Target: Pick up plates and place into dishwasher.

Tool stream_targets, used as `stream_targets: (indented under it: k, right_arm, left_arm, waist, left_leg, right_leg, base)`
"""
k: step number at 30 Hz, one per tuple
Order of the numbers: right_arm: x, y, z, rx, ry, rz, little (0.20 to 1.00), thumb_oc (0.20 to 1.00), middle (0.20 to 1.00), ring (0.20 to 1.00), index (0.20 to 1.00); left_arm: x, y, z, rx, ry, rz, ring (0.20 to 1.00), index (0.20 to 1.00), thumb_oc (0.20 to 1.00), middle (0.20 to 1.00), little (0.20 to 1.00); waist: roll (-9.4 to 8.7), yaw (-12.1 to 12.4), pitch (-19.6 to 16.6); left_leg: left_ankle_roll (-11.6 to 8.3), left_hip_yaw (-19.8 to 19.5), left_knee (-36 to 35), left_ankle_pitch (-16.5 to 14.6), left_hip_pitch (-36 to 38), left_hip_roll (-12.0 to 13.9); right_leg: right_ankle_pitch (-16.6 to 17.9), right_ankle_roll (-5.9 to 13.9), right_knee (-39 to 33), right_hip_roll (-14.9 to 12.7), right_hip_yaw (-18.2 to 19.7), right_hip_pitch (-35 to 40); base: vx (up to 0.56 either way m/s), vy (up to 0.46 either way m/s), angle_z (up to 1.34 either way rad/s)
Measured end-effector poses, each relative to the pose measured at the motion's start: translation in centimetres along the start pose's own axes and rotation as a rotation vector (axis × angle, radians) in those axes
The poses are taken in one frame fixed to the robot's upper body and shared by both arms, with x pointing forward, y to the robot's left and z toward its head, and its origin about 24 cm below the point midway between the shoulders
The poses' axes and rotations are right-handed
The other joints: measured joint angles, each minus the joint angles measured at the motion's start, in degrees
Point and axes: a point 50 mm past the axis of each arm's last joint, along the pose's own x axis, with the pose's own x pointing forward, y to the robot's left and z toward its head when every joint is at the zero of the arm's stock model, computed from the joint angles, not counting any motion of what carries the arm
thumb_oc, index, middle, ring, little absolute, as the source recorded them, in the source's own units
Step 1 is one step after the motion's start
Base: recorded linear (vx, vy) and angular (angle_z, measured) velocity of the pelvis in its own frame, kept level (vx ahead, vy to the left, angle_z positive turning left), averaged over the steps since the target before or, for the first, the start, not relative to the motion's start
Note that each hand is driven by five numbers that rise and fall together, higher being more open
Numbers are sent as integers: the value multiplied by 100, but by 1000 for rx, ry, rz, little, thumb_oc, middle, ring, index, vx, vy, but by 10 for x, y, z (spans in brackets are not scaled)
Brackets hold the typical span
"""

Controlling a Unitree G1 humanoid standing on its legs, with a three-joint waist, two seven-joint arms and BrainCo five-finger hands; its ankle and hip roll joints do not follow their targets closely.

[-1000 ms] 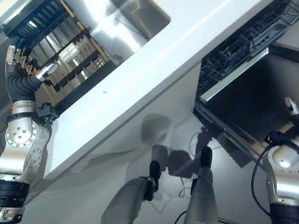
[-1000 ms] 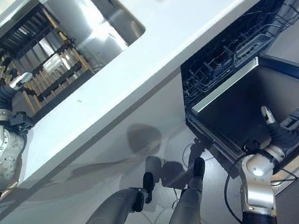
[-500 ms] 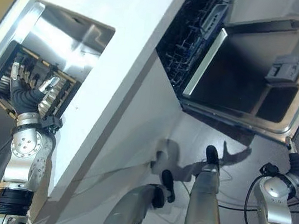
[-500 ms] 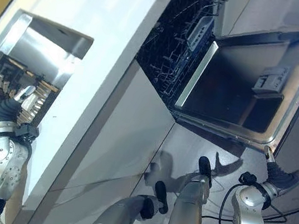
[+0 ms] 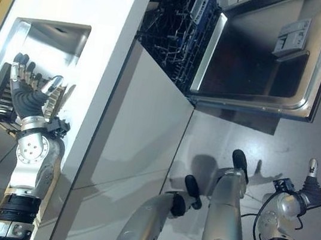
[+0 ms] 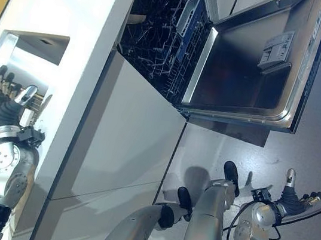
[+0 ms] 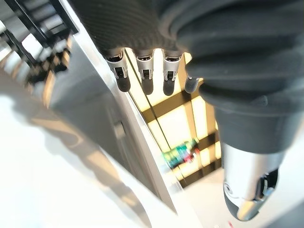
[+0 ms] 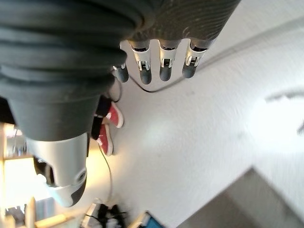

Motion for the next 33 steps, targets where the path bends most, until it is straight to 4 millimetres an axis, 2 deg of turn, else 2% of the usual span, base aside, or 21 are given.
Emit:
stream_targets:
  k: [2,5,6,7,8,9,11,13,14,15,16,18,22,28,33]
  right_arm:
    - [0,8,1,55,3,25,1000,1000,1000,1000,1000]
    - [-2,32,7,153,0,142,1000,1000,1000,1000,1000]
    - [-3,41,12,179,-15,197,1000,1000,1000,1000,1000]
    - [-7,51,17,199,-29,282,1000,1000,1000,1000,1000]
    - [-12,60,22,219,-39,377,1000,1000,1000,1000,1000]
    - [-15,66,22,214,-43,462,1000,1000,1000,1000,1000]
    - [-18,82,23,211,-15,642,1000,1000,1000,1000,1000]
    - [-22,96,20,223,49,814,1000,1000,1000,1000,1000]
    - [-24,98,19,235,75,873,1000,1000,1000,1000,1000]
    - [-23,98,20,240,84,917,1000,1000,1000,1000,1000]
    - [-22,103,25,235,77,972,1000,1000,1000,1000,1000]
    - [-20,112,34,235,62,1046,1000,1000,1000,1000,1000]
    - [-28,135,52,265,38,1218,1000,1000,1000,1000,1000]
    - [-57,159,79,302,-35,1493,1000,1000,1000,1000,1000]
    - [-71,170,90,299,-80,1603,1000,1000,1000,1000,1000]
  left_arm:
    - [2,-1,4,-10,-20,7,1000,1000,1000,1000,1000]
    - [1,-6,6,-21,-29,-6,1000,1000,1000,1000,1000]
    - [0,-10,6,-17,-33,-23,1000,1000,1000,1000,1000]
    - [1,-11,11,4,-55,-46,1000,1000,1000,1000,1000]
    - [3,-11,16,29,-83,-63,1000,1000,1000,1000,1000]
    - [4,-12,19,42,-96,-72,1000,1000,1000,1000,1000]
    - [2,-14,17,48,-90,-87,1000,1000,1000,1000,1000]
    - [-3,-20,8,56,-60,-80,1000,1000,1000,1000,1000]
    - [0,-18,12,55,-73,-70,1000,1000,1000,1000,1000]
    - [3,-19,16,65,-90,-86,1000,1000,1000,1000,1000]
    - [7,-21,21,71,-111,-103,1000,1000,1000,1000,1000]
    - [9,-25,23,73,-107,-114,1000,1000,1000,1000,1000]
    - [10,-25,19,76,-87,-102,1000,1000,1000,1000,1000]
    - [11,-30,24,46,-102,-124,1000,1000,1000,1000,1000]
    - [9,-32,21,15,-84,-143,1000,1000,1000,1000,1000]
  waist:
    - [72,64,-56]
    - [149,95,-115]
    - [190,175,-148]
    - [206,199,-160]
    - [199,193,-156]
    - [197,222,-154]
    - [224,392,-175]
    - [276,455,-217]
    - [301,460,-236]
    - [285,415,-224]
    - [243,488,-191]
    - [238,508,-187]
    - [227,516,-178]
    - [246,537,-193]
    - [246,561,-193]
  left_leg:
    - [-39,-26,216,-25,-293,-4]
    - [-52,-87,399,-44,-540,15]
    - [-39,-76,439,-37,-630,46]
    - [-10,-57,583,-31,-778,66]
    - [-77,-58,791,-81,-966,47]
    - [-158,-118,977,-134,-1153,27]
    - [-199,-235,1039,-157,-1359,-16]
    - [-176,-404,1024,-130,-1533,18]
    - [-179,-437,1134,-100,-1585,116]
    - [-277,-500,1285,-115,-1703,113]
    - [-346,-532,1337,-117,-1839,70]
    - [-459,-649,1310,-191,-1854,-34]
    - [-447,-763,1165,-121,-1742,-39]
    - [-486,-850,1064,89,-1683,-55]
    - [-468,-848,906,142,-1530,-69]
  right_leg:
    - [5,-38,119,37,19,-276]
    - [13,-45,227,64,35,-504]
    - [8,-66,310,73,28,-596]
    - [-180,-344,754,51,54,-807]
    - [-452,-503,1218,73,69,-1013]
    - [-475,-230,1312,85,94,-1169]
    - [-482,-232,1361,240,156,-1388]
    - [-512,-203,1388,307,86,-1500]
    - [-754,-528,1860,329,107,-1581]
    - [-1159,-589,2320,266,118,-1510]
    - [-1253,-392,2311,237,64,-1626]
    - [-1248,-401,2306,270,46,-1685]
    - [-1177,-500,2227,262,-68,-1610]
    - [-1177,-526,2192,190,-183,-1514]
    - [-1170,-514,2088,152,-207,-1374]
  base:
    - [-68,-109,-2]
    - [-62,-112,-8]
    - [-69,-100,0]
    - [-70,-94,16]
    - [-68,-89,27]
    - [-72,-93,12]
    - [-77,-105,-22]
    - [29,-98,-26]
    - [33,-107,20]
    - [-51,-95,41]
    - [-41,-87,40]
    - [-25,-39,23]
    - [-10,4,1]
    - [-40,37,8]
    - [17,66,2]
